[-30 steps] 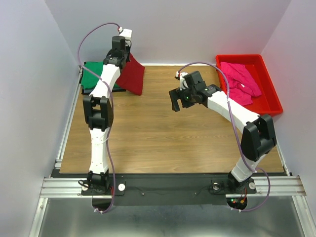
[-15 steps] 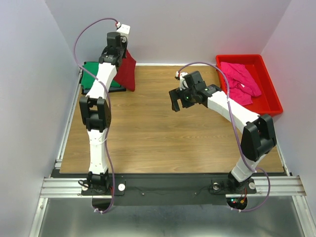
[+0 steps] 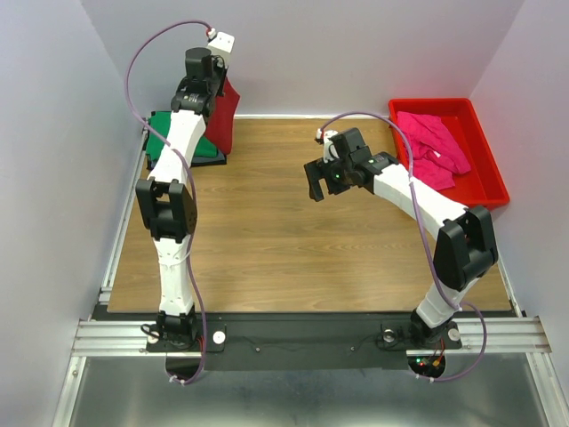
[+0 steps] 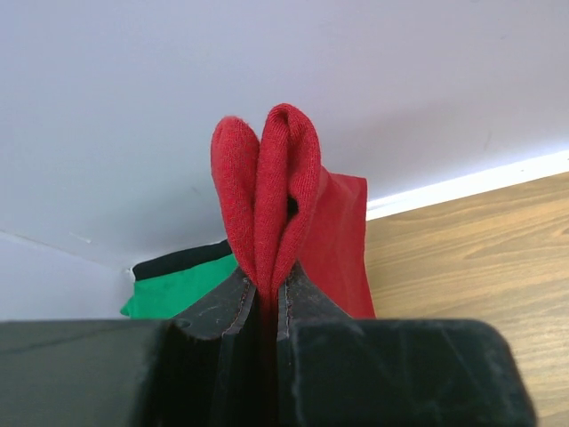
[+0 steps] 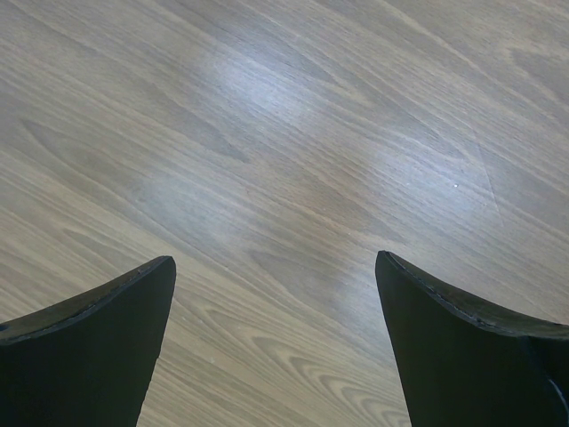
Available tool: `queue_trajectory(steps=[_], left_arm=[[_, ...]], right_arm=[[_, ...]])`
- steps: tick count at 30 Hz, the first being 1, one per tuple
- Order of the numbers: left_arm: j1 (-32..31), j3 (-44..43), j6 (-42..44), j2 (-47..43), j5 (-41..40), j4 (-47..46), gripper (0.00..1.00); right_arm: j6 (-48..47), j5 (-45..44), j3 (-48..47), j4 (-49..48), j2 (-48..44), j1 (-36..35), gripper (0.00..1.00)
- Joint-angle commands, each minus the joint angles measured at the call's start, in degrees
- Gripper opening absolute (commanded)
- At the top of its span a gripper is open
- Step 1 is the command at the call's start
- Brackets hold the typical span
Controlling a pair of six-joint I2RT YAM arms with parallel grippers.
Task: Fold and stack the t-shirts
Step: Neatly place the folded tshirt to the corner
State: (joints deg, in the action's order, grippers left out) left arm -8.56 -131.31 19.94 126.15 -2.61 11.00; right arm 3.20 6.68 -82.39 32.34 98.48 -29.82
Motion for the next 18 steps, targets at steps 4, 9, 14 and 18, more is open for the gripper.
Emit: queue_trajectory(steps=[4,9,14,18], left_arm=[[1.3,-2.5,2.0,-4.9,1.5,-2.7,0.00],[2.9,-2.5,3.3,-3.2,2.3,-2.0,0.00],[4.2,-2.1,4.9,-1.8,3.6,-1.8,0.00],[5.5,-2.9,5.9,-0.9,4.8,-2.1,0.00]], right_arm=[[-0.3,0.5,-1.0,-1.7,-1.4,-0.1,1.00],[-0.2,0.8,-1.1,-1.7,-0.9,-0.1,1.00],[0.0,1.1,-1.6,-1.7,0.0,-0.1,1.00],[0.1,1.4,-1.9,-1.7,0.5,-0.1,1.00]])
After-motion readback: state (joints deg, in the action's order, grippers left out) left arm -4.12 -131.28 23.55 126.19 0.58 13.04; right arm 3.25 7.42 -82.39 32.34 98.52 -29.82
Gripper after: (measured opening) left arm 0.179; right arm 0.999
